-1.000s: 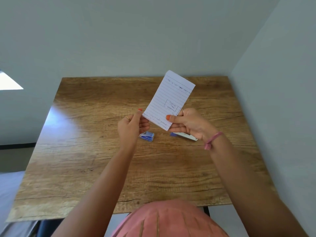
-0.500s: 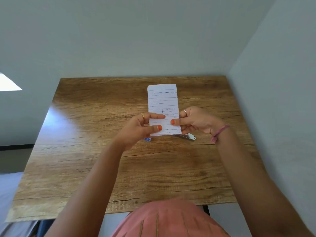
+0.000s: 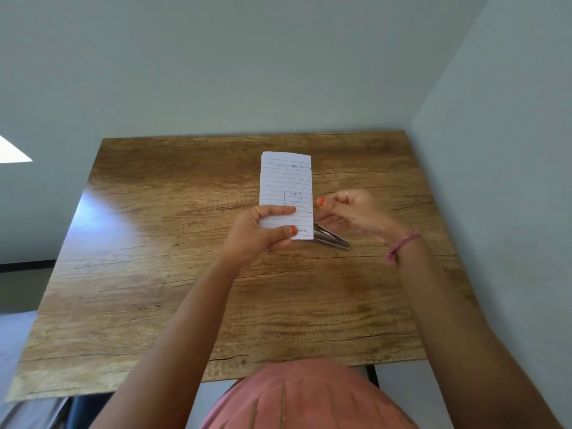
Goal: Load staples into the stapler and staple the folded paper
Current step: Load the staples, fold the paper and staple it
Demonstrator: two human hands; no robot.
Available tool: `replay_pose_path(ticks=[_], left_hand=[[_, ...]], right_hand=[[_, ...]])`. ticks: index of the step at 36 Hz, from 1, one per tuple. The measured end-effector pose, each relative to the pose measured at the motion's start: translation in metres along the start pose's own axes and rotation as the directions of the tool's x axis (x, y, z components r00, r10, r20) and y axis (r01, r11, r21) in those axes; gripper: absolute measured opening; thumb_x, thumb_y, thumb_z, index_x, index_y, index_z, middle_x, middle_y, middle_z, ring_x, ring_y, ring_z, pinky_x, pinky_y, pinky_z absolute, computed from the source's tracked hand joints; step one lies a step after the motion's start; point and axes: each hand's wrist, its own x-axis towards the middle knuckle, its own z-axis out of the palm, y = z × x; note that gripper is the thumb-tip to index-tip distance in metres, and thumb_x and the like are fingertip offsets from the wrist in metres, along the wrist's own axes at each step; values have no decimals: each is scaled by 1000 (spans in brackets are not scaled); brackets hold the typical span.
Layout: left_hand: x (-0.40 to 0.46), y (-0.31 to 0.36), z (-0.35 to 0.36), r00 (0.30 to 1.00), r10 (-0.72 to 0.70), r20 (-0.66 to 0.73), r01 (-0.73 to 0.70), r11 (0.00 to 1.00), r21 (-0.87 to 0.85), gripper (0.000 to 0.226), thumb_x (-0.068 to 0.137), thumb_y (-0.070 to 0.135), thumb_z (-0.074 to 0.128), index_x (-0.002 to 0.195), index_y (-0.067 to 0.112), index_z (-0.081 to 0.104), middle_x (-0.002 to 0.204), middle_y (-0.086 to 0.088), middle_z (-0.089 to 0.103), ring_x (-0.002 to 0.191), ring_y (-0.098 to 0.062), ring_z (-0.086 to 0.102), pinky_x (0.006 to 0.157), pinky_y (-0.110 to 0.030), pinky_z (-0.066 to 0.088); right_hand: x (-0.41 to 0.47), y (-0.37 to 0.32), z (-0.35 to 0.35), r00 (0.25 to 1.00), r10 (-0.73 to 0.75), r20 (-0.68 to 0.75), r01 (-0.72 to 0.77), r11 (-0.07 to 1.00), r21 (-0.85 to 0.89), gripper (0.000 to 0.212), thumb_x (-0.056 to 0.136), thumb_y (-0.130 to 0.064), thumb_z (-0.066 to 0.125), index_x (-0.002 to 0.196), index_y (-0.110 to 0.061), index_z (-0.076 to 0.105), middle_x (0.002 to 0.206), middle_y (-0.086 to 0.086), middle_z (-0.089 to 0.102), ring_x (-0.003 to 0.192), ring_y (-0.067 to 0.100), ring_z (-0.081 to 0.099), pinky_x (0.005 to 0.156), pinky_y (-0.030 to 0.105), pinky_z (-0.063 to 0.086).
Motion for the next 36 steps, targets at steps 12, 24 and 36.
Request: replay_pose_path(ticks=[12,24,36], left_hand=[[1,18,-23,996,74,54,-81,987,142,37,61,12,80,95,25,76,117,1,63,91,-20,72,64,-21,58],[-6,38,-32,985,60,162,-101,962,253,38,72,1,77,102,24,74,117,5,66,92,-15,71,66,-21,57],[3,50,-27,971,14,241,-98,935,342,40,68,5,81,100,27,76,111,7,69,92,-14,71,66,-22,57]], right_hand=[[4,45,25,983,-179,-29,92,627,-774,67,82,-37,73,141,-21,45,127,-1,50,112,14,50,90,23,40],[-28,32,17,982,24,187,-140,758,638,28,85,-25,65,104,-5,72,95,14,70,81,21,69,65,33,60],[-37,6,34,987,51,152,-124,845,520,60,72,-46,74,115,-6,61,88,5,67,70,12,63,48,21,49]])
